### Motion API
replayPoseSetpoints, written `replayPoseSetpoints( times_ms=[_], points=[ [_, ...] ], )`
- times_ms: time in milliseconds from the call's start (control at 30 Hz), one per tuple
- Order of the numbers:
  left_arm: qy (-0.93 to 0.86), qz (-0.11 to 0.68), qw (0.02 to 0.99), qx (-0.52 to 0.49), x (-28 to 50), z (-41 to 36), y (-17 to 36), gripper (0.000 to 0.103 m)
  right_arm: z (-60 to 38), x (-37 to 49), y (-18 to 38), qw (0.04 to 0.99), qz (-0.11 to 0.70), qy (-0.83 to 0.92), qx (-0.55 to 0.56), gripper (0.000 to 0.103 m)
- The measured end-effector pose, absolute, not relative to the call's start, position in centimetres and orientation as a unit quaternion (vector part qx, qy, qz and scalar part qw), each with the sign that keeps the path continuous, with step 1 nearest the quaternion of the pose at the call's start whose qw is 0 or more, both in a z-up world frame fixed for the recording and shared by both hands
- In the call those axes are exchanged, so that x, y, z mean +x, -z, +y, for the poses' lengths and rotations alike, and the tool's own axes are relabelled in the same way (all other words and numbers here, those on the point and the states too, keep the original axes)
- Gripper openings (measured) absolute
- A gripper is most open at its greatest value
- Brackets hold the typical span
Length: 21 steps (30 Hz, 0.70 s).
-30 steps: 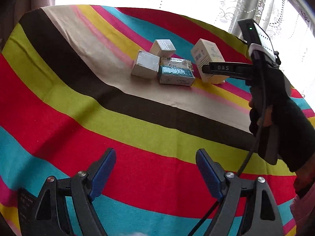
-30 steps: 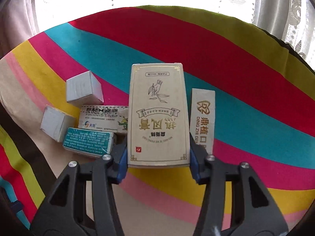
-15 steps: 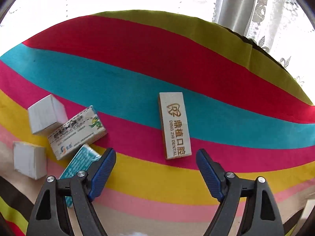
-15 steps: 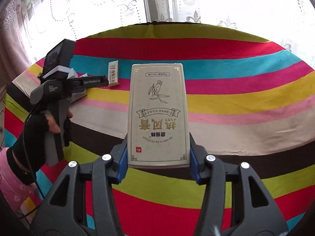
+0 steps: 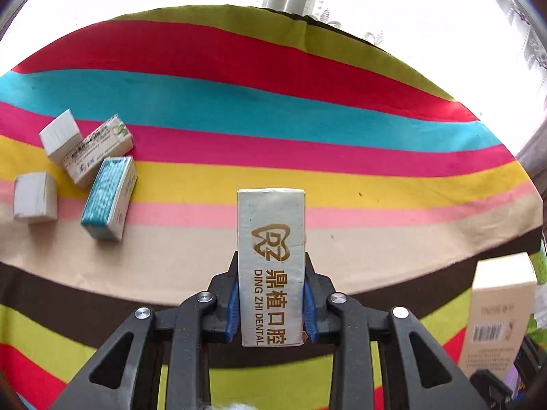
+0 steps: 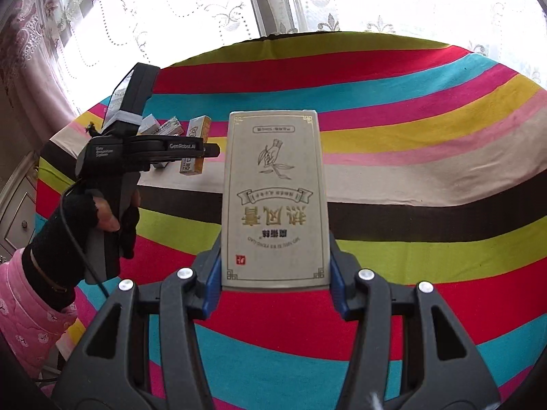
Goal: Organize rigid objects
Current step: 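Grasp the white DING ZHI DENTAL box with the left gripper, then carry the dental box in left while right carries the beige box to the bin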
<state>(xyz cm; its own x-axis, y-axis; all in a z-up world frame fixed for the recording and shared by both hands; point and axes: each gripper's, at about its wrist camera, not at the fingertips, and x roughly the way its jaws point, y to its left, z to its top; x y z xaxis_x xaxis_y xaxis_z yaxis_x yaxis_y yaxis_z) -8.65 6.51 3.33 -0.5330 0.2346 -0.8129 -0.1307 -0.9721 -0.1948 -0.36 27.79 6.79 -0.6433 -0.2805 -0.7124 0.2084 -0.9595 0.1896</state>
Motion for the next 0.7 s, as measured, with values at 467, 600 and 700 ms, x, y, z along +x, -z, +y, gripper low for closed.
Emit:
replayPoseSetpoints(
  times_ms=[467,600,700],
  points=[
    [-0.866,-0.02,0.147,-0.477,7.0,6.2,-3.9,0.031,24.9,7.5,-6.2,0.114,0.001,0.894,0.434,0.055],
    [-0.87,-0.017,0.153,-0.468,8.3,4.8,-4.4,0.031,24.8,9.0,-6.7,0.111,0.005,0.895,0.432,0.055],
    [-0.873,-0.01,0.157,-0.462,9.4,5.0,-5.0,0.031,24.8,10.1,-7.2,0.11,0.007,0.897,0.428,0.055]
  ],
)
